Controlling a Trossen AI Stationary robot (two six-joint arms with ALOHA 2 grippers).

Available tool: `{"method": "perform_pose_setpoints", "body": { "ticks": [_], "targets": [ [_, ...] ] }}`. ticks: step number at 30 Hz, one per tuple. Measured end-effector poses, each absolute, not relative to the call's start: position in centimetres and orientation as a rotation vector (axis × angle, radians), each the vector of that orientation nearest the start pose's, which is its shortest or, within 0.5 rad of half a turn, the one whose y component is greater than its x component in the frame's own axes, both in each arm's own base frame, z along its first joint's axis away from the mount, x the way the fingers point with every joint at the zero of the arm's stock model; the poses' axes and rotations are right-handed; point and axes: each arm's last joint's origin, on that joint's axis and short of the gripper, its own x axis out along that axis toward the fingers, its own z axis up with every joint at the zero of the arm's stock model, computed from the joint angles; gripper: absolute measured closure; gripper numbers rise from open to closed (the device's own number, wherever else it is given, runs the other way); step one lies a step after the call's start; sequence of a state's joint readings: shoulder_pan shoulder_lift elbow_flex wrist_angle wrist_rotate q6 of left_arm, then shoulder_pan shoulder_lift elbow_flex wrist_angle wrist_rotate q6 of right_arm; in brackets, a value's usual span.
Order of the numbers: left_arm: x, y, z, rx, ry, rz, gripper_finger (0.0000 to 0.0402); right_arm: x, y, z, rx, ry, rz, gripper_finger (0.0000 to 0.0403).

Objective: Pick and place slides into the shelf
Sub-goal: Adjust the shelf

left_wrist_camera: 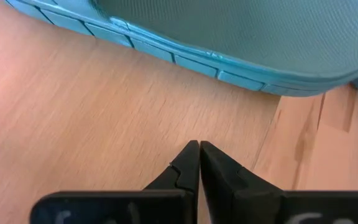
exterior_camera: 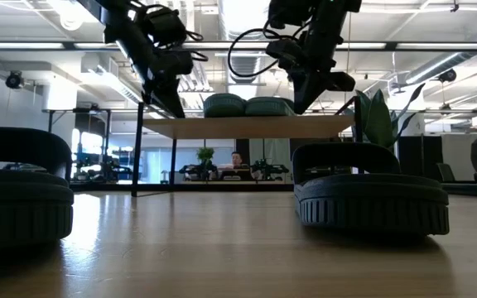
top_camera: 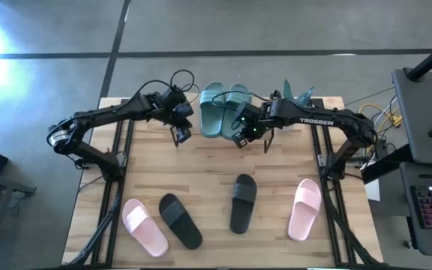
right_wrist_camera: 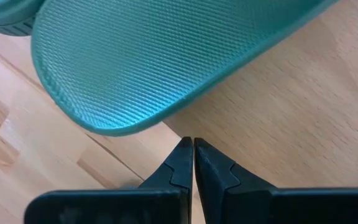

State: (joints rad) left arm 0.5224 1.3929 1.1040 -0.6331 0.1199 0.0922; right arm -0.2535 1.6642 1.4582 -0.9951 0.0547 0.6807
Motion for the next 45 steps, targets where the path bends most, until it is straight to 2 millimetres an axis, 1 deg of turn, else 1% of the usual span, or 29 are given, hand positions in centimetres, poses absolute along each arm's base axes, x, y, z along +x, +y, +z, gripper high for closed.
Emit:
{"method": "perform_pose_setpoints", "body": {
  "ticks": [4, 12, 15, 20, 22, 24, 27, 29, 32, 38, 42, 45],
  "targets": [
    [24.6, 13.7, 26.9, -0.218, 0.899, 0.334, 0.0402, 32.1, -8.5, 28.5, 0.708, 1.067, -0.671, 0.0394],
    [24.3, 13.3, 27.3, -0.308, 0.874, 0.317, 0.0402, 32.0, -8.5, 28.5, 0.683, 1.067, -0.687, 0.0394],
    [23.8, 12.7, 28.0, -0.312, 0.86, 0.294, 0.0402, 32.0, -8.5, 28.5, 0.683, 1.069, -0.688, 0.0394],
    [22.0, 11.7, 30.9, -0.285, 0.735, 0.313, 0.0402, 31.8, -8.5, 28.4, 0.667, 1.093, -0.687, 0.0394],
    [21.1, 11.4, 31.9, -0.252, 0.697, 0.37, 0.0402, 31.8, -8.5, 28.4, 0.663, 1.097, -0.692, 0.0394],
    [20.0, 11.2, 32.9, -0.198, 0.667, 0.486, 0.0402, 31.7, -8.5, 28.4, 0.655, 1.099, -0.702, 0.0394],
    [18.6, 11.4, 33.3, -0.168, 0.67, 0.661, 0.0402, 31.6, -8.5, 28.4, 0.649, 1.105, -0.71, 0.0394],
    [17.8, 11.7, 33.0, -0.216, 0.712, 0.734, 0.0402, 31.6, -8.5, 28.4, 0.648, 1.106, -0.709, 0.0394],
    [16.8, 12.0, 32.2, -0.304, 0.772, 0.791, 0.0402, 31.6, -8.5, 28.4, 0.648, 1.106, -0.712, 0.0394],
    [16.4, 11.6, 30.0, -0.463, 0.783, 0.681, 0.0402, 31.6, -8.5, 28.4, 0.648, 1.106, -0.713, 0.0394],
    [16.0, 11.2, 28.6, -0.516, 0.8, 0.673, 0.0402, 31.6, -8.4, 28.4, 0.647, 1.108, -0.712, 0.0394],
    [15.7, 10.9, 28.1, -0.535, 0.799, 0.638, 0.0402, 31.6, -8.3, 28.4, 0.643, 1.109, -0.711, 0.0394]
  ]
}}
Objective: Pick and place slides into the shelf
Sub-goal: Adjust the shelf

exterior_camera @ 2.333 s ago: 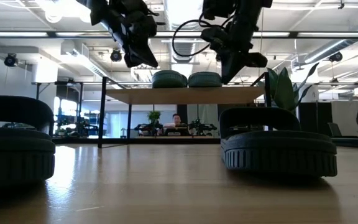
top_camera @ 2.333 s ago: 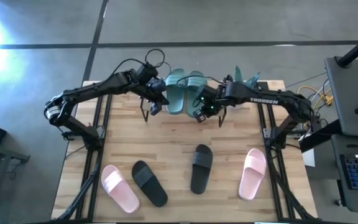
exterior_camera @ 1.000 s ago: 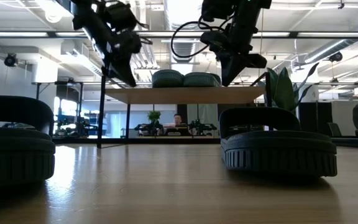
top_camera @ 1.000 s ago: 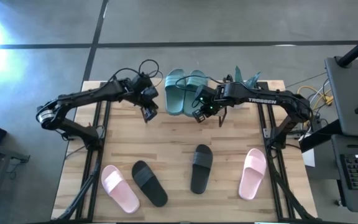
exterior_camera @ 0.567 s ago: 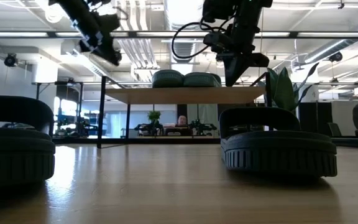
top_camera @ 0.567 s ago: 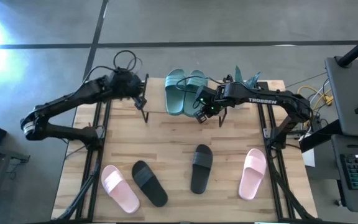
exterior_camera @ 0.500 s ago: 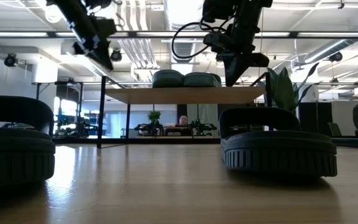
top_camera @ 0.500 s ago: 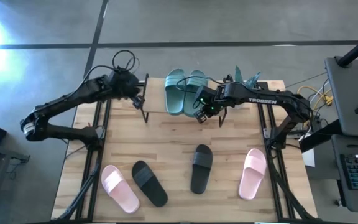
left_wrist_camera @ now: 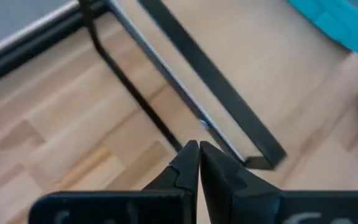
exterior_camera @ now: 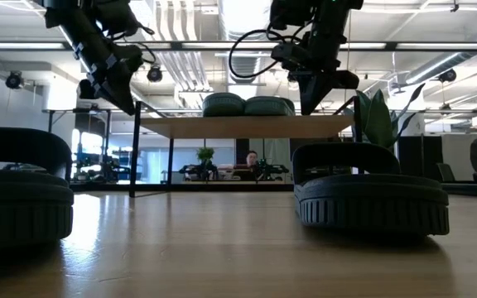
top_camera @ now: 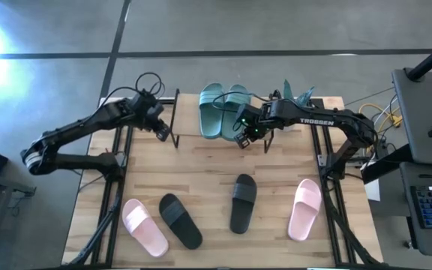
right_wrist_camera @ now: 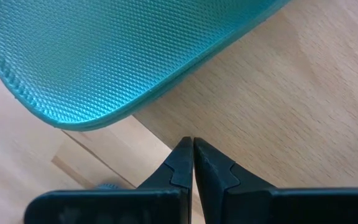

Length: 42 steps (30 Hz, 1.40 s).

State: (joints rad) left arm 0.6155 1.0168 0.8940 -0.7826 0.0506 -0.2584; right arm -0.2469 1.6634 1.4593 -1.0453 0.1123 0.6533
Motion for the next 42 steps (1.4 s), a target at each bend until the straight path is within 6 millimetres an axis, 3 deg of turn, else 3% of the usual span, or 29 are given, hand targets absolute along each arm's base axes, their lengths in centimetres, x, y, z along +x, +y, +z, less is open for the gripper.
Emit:
{"method": "perform_pose_setpoints", "body": {
  "ticks": [7, 19, 24, 36, 42],
  "targets": [
    [15.6, 10.4, 27.9, -0.572, 0.711, 0.518, 0.0402, 31.6, -8.2, 28.4, 0.638, 1.113, -0.713, 0.0394],
    [15.6, 9.7, 27.1, -0.635, 0.711, 0.313, 0.0402, 31.6, -8.2, 28.4, 0.638, 1.115, -0.714, 0.0394],
    [15.4, 9.5, 26.9, -0.638, 0.714, 0.306, 0.0402, 31.4, -8.2, 28.4, 0.636, 1.126, -0.728, 0.0394],
    [14.0, 8.7, 28.5, -0.56, 0.633, 0.338, 0.0402, 31.4, -7.7, 28.5, 0.685, 1.148, -0.646, 0.0394],
    [13.4, 8.2, 28.9, -0.569, 0.606, 0.34, 0.0402, 31.5, -6.2, 29.0, 0.738, 1.173, -0.488, 0.0394]
  ]
}}
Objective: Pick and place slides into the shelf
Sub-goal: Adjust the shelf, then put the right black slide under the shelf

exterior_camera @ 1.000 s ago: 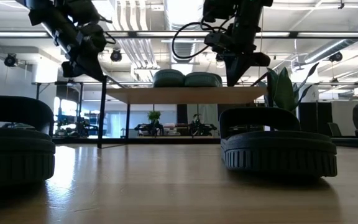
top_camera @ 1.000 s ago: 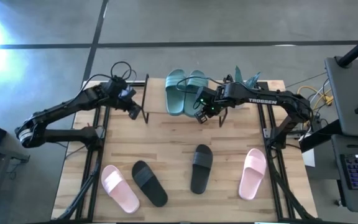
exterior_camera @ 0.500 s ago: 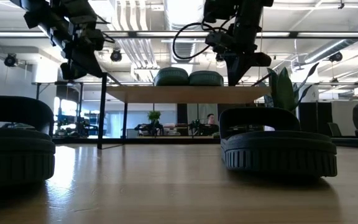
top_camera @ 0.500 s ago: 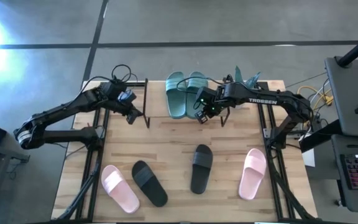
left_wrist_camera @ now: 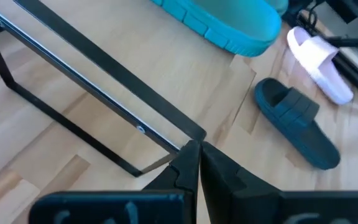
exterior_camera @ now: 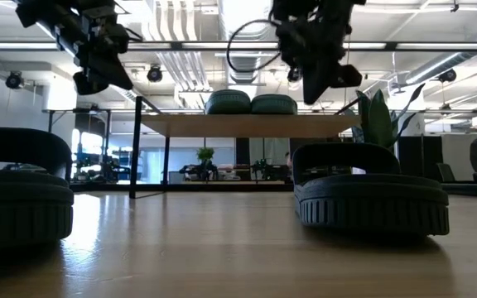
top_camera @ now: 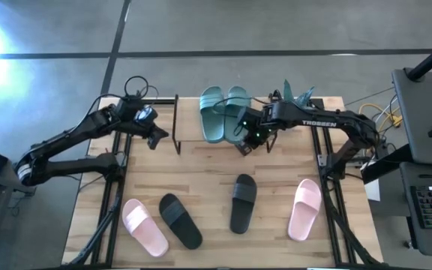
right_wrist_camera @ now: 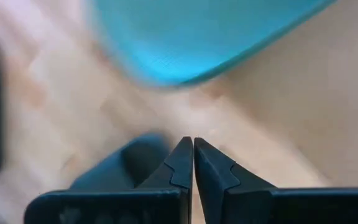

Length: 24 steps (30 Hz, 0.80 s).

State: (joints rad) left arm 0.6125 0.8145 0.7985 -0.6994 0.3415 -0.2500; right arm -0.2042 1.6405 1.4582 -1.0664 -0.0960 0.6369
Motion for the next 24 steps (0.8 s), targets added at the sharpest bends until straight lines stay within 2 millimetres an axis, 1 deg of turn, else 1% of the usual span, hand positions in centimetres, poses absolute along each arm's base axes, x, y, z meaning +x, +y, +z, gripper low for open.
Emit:
{"method": "perform_pose_setpoints", "body": {
  "ticks": [3, 7, 9, 13, 16, 20, 24],
  "targets": [
    [12.8, 7.7, 28.8, -0.58, 0.624, 0.327, 0.0402, 31.5, -4.4, 29.4, 0.743, 1.186, -0.403, 0.0394],
    [12.2, 7.1, 28.6, -0.587, 0.634, 0.309, 0.0402, 31.6, -1.7, 29.7, 0.741, 1.197, -0.365, 0.0394],
    [11.9, 6.6, 28.8, -0.599, 0.627, 0.269, 0.0402, 31.5, -0.1, 29.9, 0.745, 1.205, -0.348, 0.0394],
    [11.6, 5.1, 29.2, -0.648, 0.615, 0.124, 0.0402, 31.3, 3.8, 30.0, 0.768, 1.227, -0.327, 0.0394],
    [11.3, 4.2, 29.3, -0.638, 0.623, 0.06, 0.0402, 30.8, 7.3, 30.1, 0.745, 1.215, -0.311, 0.0394],
    [11.0, 3.3, 28.6, -0.639, 0.619, 0.01, 0.0402, 30.0, 11.9, 29.8, 0.653, 1.123, -0.372, 0.0394],
    [10.3, 2.4, 27.4, -0.685, 0.604, -0.016, 0.0402, 29.2, 15.1, 28.6, 0.628, 1.045, -0.484, 0.0394]
  ]
}}
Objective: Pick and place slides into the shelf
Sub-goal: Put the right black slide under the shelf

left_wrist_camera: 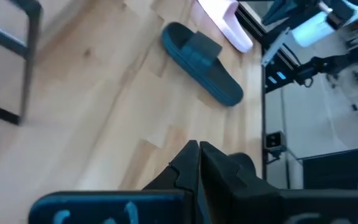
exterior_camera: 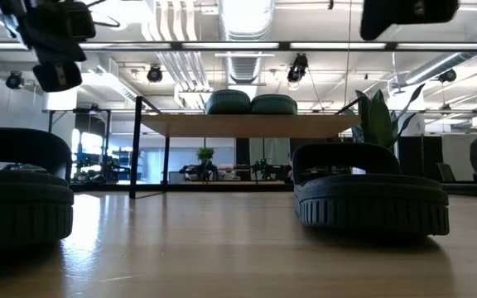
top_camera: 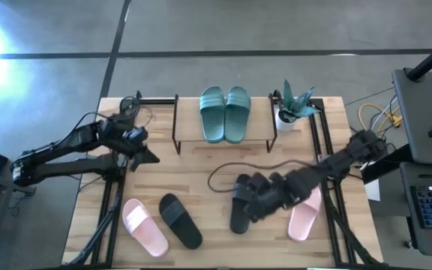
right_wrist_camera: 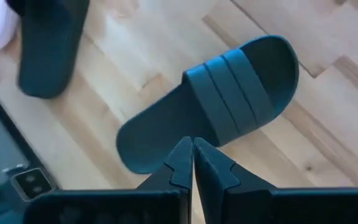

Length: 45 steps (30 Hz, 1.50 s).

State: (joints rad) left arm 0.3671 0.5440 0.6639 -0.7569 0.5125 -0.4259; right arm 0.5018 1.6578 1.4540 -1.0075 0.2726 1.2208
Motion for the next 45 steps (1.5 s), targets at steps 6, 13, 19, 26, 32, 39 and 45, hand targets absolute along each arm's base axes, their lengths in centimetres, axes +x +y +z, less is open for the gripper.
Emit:
{"method": "perform_pose_setpoints", "body": {
  "ticks": [6, 13, 19, 26, 32, 39, 45],
  "targets": [
    [9.1, 1.7, 24.9, -0.756, 0.58, -0.022, 0.0402, 29.7, 18.0, 25.8, 0.539, 1.045, -0.511, 0.0394],
    [7.0, 0.9, 24.0, -0.785, 0.486, -0.032, 0.0402, 31.2, 20.0, 22.0, 0.402, 1.124, -0.491, 0.0375],
    [5.7, 0.7, 24.3, -0.79, 0.388, 0.026, 0.0402, 31.5, 20.4, 18.5, 0.356, 1.297, -0.512, 0.0302],
    [5.4, 0.8, 24.1, -0.774, 0.362, 0.098, 0.0402, 31.4, 20.7, 18.3, 0.192, 1.27, -0.489, 0.022],
    [6.1, 1.1, 23.9, -0.763, 0.413, 0.118, 0.0402, 31.4, 20.0, 18.6, 0.06, 1.204, -0.527, 0.0193],
    [7.2, 1.5, 23.1, -0.735, 0.502, 0.14, 0.0402, 32.5, 19.0, 17.9, -0.005, 1.212, -0.456, 0.0197],
    [8.1, 1.8, 22.1, -0.755, 0.57, 0.16, 0.0402, 33.3, 16.7, 17.9, -0.063, 1.176, -0.572, 0.0225]
  ]
}}
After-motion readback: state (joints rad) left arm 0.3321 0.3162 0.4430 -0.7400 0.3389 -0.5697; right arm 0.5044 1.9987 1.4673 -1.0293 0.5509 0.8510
